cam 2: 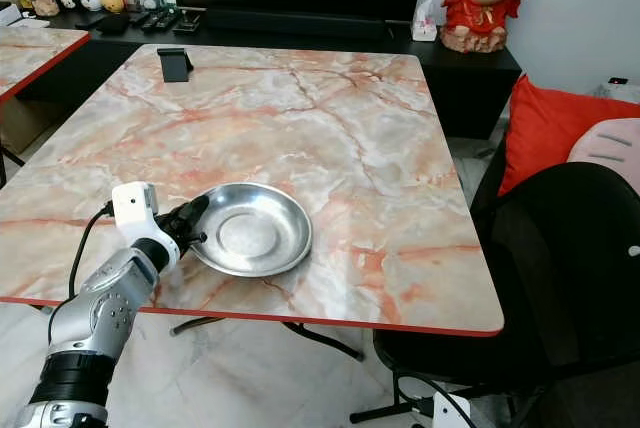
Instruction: Setting the table
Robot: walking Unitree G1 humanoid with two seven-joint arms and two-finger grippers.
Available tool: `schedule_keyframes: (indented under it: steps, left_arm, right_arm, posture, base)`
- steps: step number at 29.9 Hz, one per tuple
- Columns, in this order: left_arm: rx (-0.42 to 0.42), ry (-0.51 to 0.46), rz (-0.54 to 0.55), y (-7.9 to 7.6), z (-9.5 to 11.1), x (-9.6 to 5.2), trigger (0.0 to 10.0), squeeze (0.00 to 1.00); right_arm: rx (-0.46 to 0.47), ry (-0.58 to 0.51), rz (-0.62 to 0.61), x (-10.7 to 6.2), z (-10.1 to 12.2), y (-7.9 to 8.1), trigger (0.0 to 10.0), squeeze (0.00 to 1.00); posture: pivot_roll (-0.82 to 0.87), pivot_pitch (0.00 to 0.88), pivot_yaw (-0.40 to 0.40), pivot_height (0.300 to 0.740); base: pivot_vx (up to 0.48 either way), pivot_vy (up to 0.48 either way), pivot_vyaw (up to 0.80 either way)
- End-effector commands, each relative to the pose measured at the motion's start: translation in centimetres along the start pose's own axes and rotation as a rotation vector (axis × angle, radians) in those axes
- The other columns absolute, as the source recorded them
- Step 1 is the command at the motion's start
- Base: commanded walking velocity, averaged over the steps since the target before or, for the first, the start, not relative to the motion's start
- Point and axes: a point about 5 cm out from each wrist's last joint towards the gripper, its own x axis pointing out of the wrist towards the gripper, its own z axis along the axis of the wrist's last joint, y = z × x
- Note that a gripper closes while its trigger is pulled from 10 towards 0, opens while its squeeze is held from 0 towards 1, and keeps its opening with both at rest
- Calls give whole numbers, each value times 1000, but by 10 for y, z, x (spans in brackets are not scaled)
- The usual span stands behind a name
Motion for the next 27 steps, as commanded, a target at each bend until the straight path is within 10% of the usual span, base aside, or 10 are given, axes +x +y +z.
schedule_keyframes:
  steps: [1, 17, 21, 23, 27]
  left_arm:
    - [23, 15, 4, 1, 0, -1, 10000, 0]
    - [140, 110, 43, 12, -12, -4, 10000, 0]
    - [159, 121, 47, 12, -14, -5, 10000, 471]
    - [163, 122, 47, 12, -14, -5, 10000, 965]
    - [177, 120, 51, 12, -14, -3, 10000, 969]
  right_arm:
    - [0, 3, -3, 0, -1, -1, 10000, 0]
    - [2, 3, -2, 0, 0, -2, 10000, 0]
    - [1, 2, -4, 0, 0, -2, 10000, 0]
    - [1, 2, -5, 0, 0, -2, 10000, 0]
    - [1, 1, -5, 0, 1, -2, 10000, 0]
  posture:
    - [49, 0, -29, 740]
    - [48, 0, -30, 740]
    - [49, 0, -33, 740]
    - [49, 0, -33, 740]
    - [48, 0, -35, 740]
  base:
    - [0, 0, 0]
    - [0, 0, 0]
    - [0, 0, 0]
    - [0, 0, 0]
    - [0, 0, 0]
